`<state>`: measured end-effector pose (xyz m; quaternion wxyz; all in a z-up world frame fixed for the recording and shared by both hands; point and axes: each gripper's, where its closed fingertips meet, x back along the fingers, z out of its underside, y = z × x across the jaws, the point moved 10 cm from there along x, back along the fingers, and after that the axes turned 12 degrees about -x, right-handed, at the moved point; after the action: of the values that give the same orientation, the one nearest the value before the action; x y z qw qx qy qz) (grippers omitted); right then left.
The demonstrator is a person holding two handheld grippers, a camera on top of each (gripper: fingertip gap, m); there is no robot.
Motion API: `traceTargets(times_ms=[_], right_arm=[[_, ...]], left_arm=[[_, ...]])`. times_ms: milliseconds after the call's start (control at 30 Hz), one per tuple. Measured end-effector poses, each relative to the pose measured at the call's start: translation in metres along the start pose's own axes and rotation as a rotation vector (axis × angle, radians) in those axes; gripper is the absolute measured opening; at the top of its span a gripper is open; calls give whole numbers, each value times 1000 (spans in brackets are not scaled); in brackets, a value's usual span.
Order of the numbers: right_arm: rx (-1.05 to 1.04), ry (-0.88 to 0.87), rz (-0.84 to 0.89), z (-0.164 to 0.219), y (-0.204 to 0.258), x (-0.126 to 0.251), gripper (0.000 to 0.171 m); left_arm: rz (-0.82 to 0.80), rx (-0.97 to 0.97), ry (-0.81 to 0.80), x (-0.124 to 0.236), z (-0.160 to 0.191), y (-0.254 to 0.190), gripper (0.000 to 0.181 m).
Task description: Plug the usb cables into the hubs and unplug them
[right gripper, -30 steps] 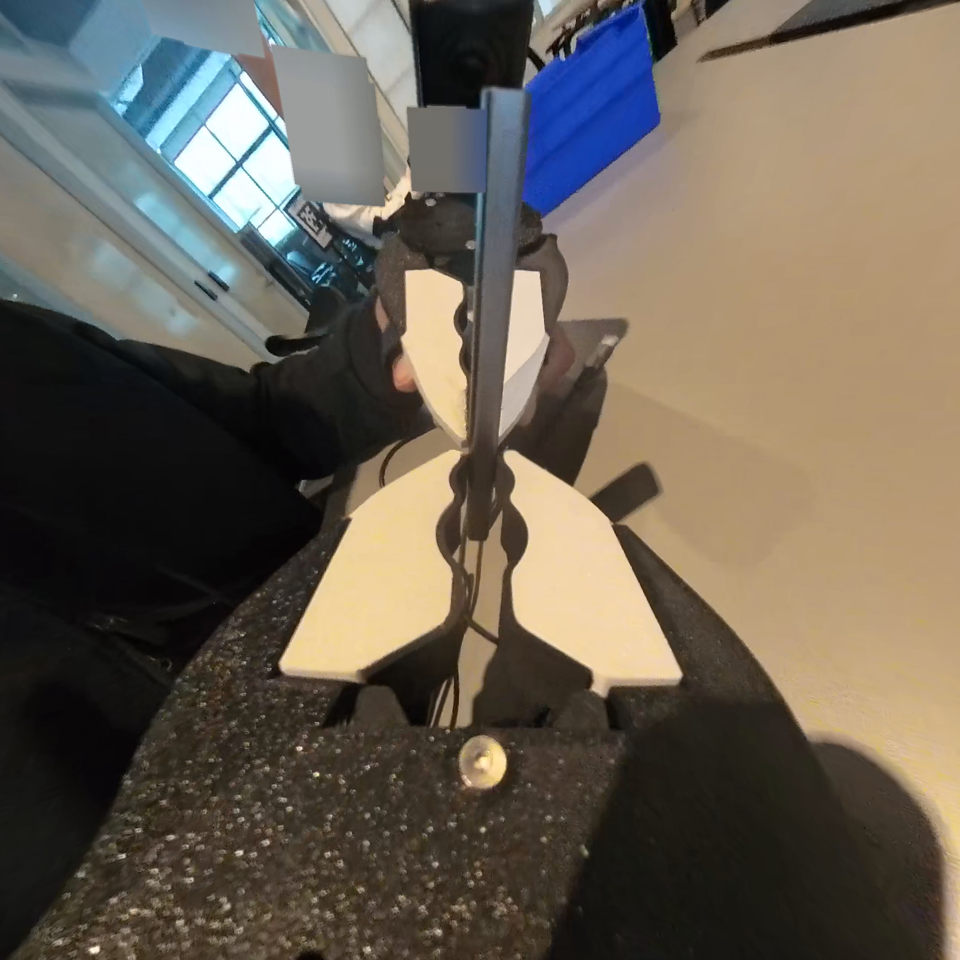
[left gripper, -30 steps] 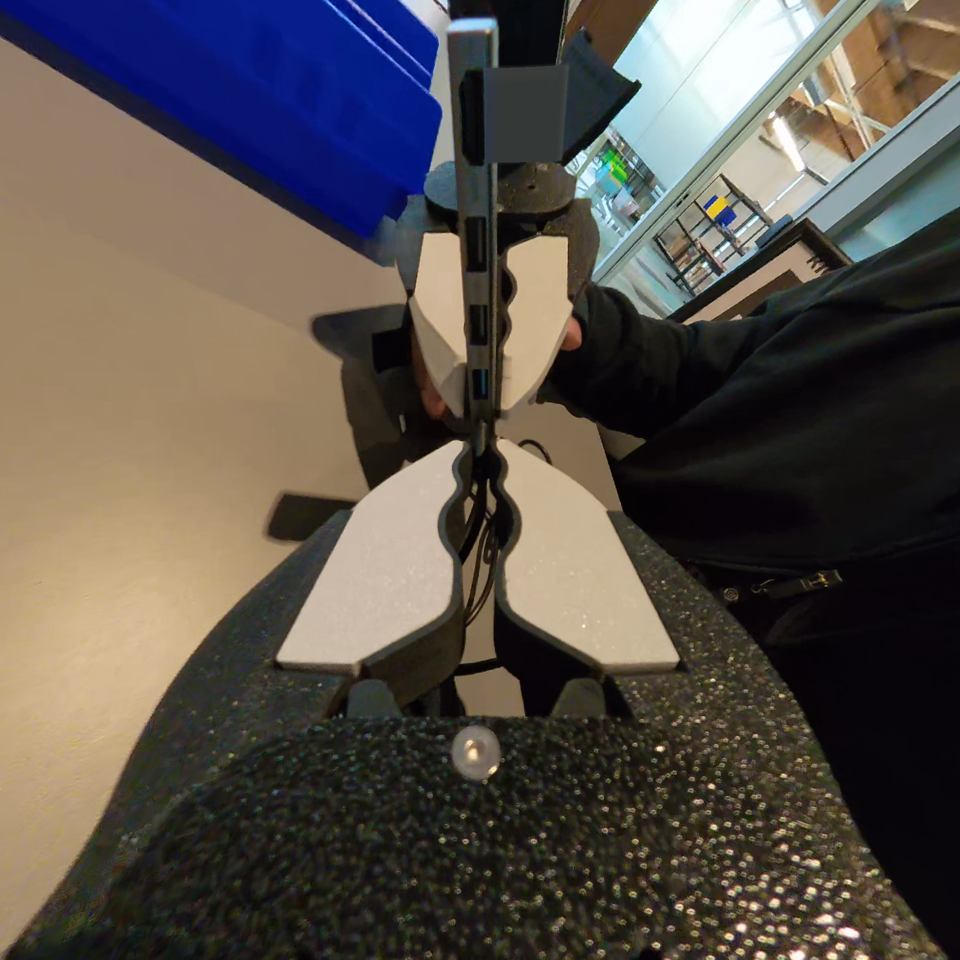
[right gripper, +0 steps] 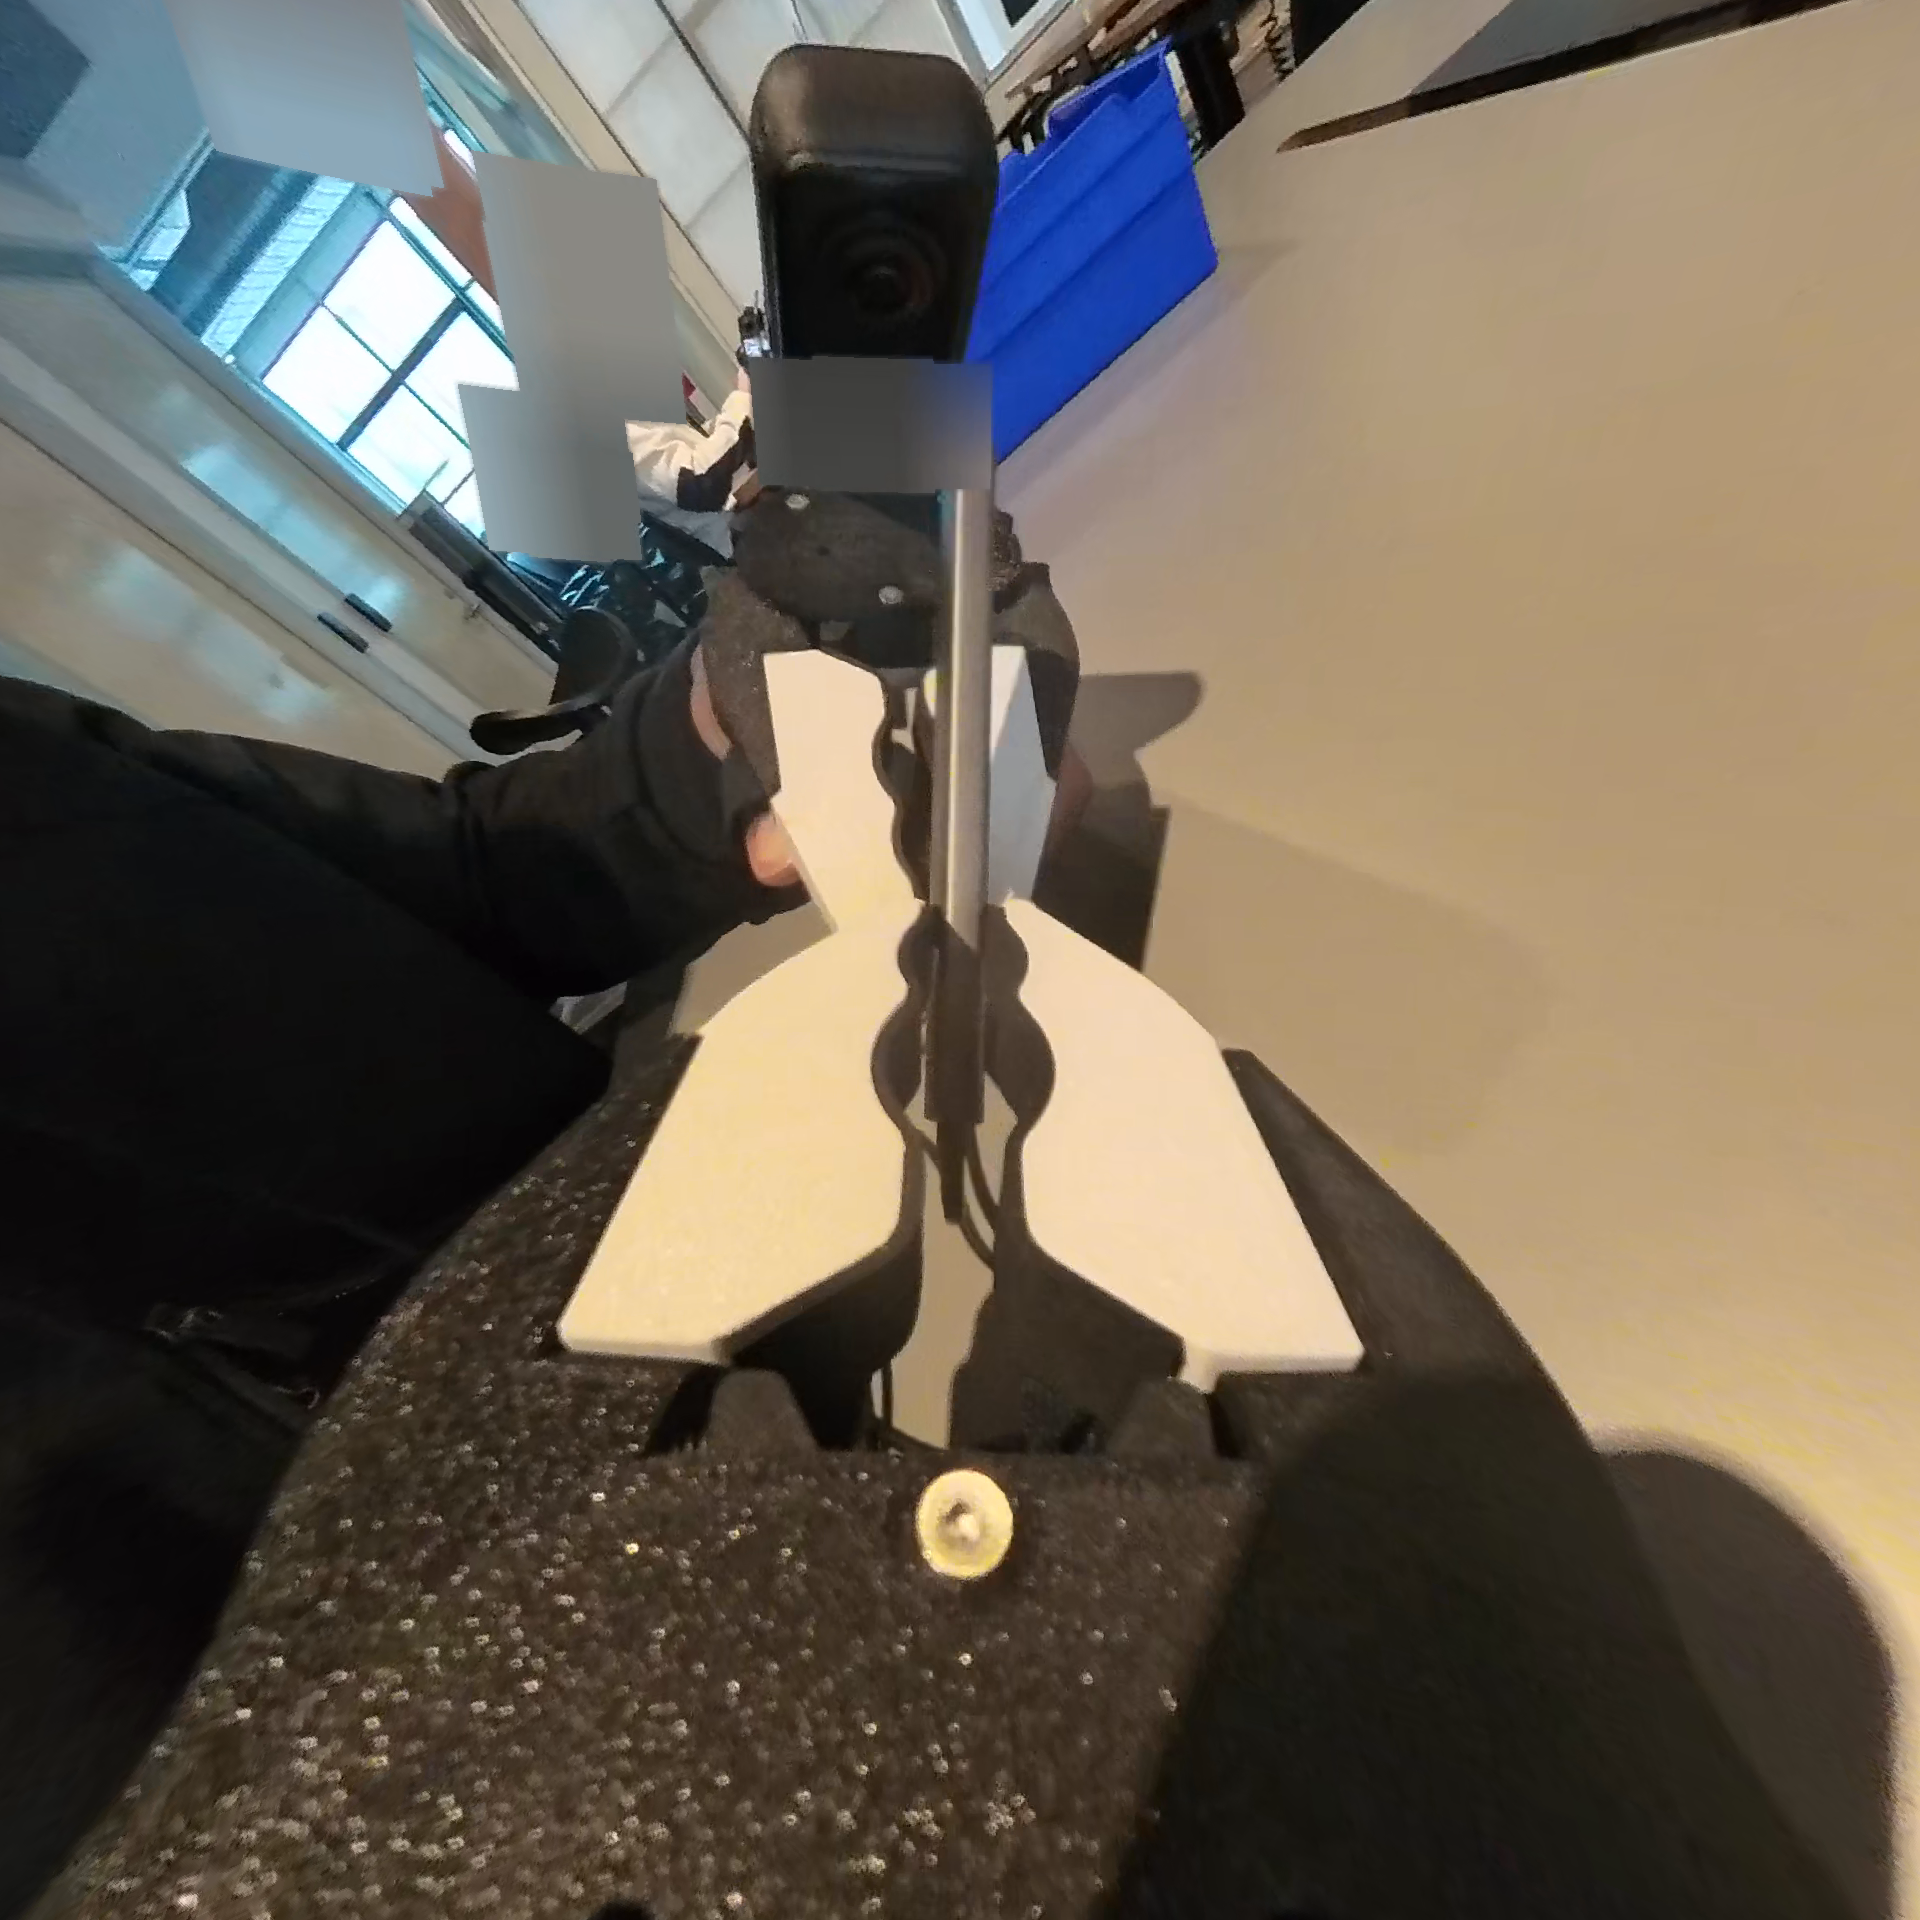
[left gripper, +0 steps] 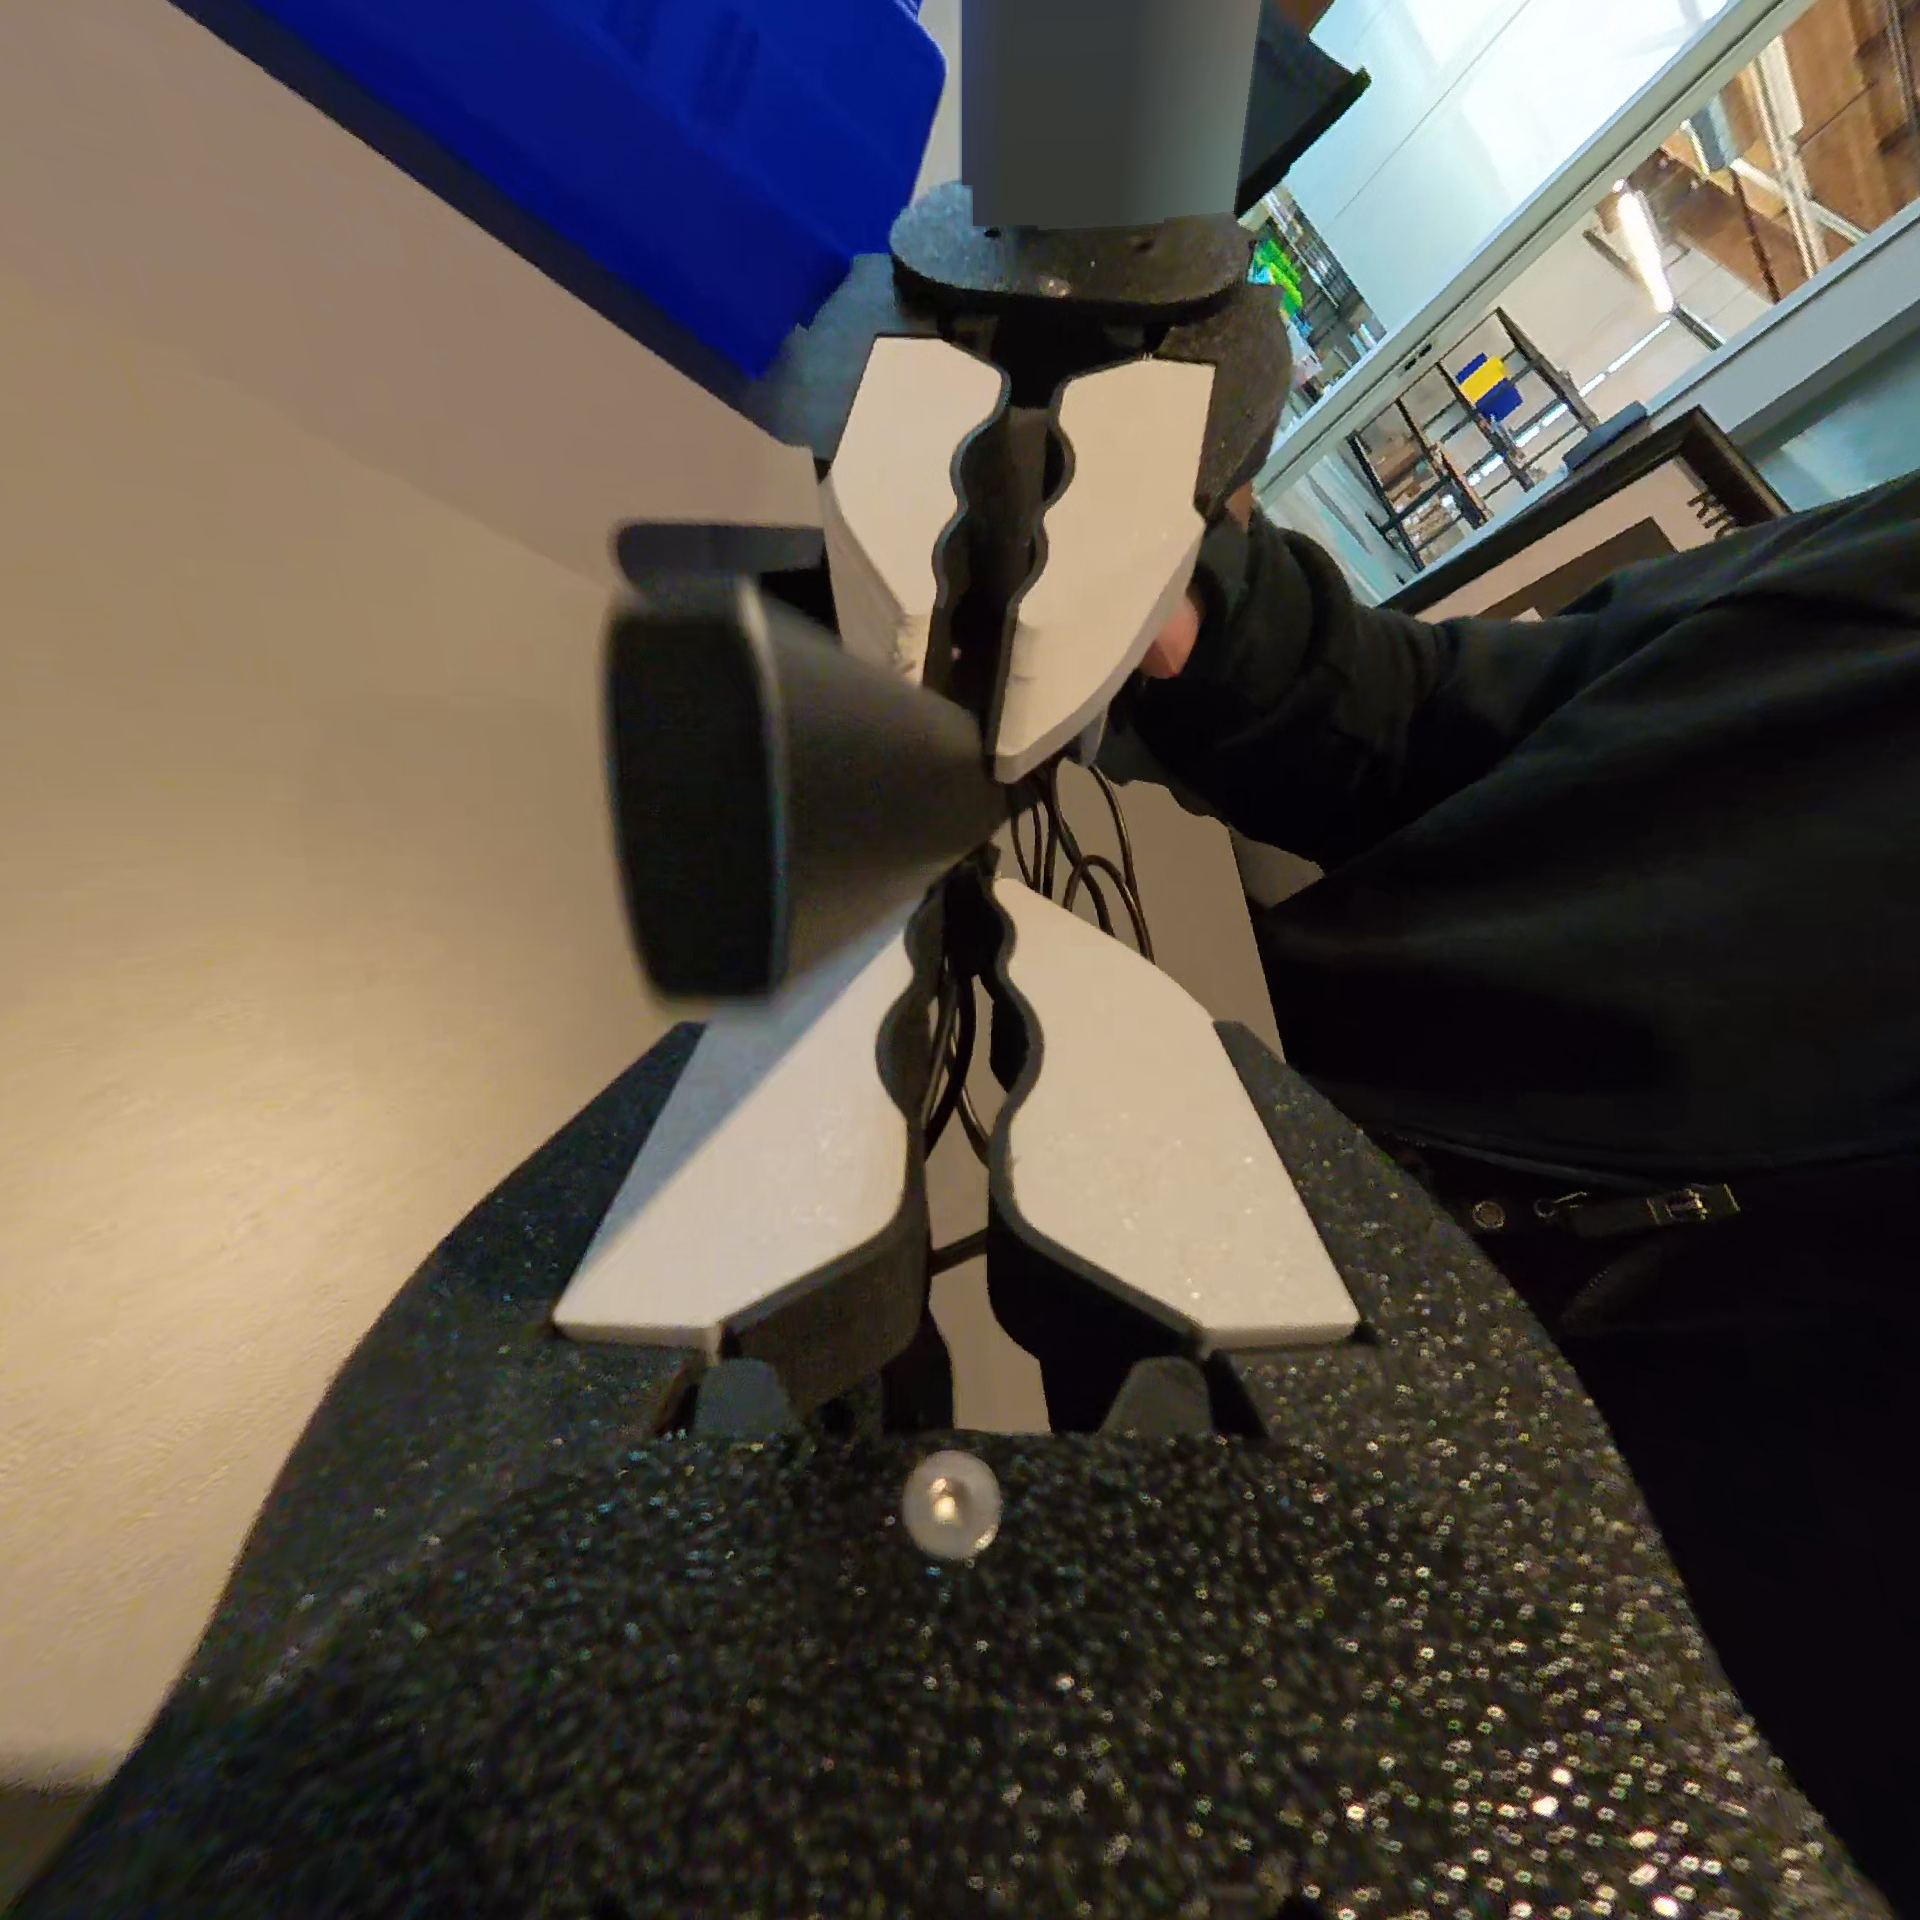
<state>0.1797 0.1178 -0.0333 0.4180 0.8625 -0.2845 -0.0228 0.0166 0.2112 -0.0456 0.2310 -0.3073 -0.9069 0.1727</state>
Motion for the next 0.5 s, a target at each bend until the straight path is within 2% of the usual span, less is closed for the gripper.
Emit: traceTargets(times_ms=[500], right_arm=[[-9, 37, 38, 2, -4, 5, 10]], left_arm=[[-43, -13, -13, 3, -2, 2, 5]])
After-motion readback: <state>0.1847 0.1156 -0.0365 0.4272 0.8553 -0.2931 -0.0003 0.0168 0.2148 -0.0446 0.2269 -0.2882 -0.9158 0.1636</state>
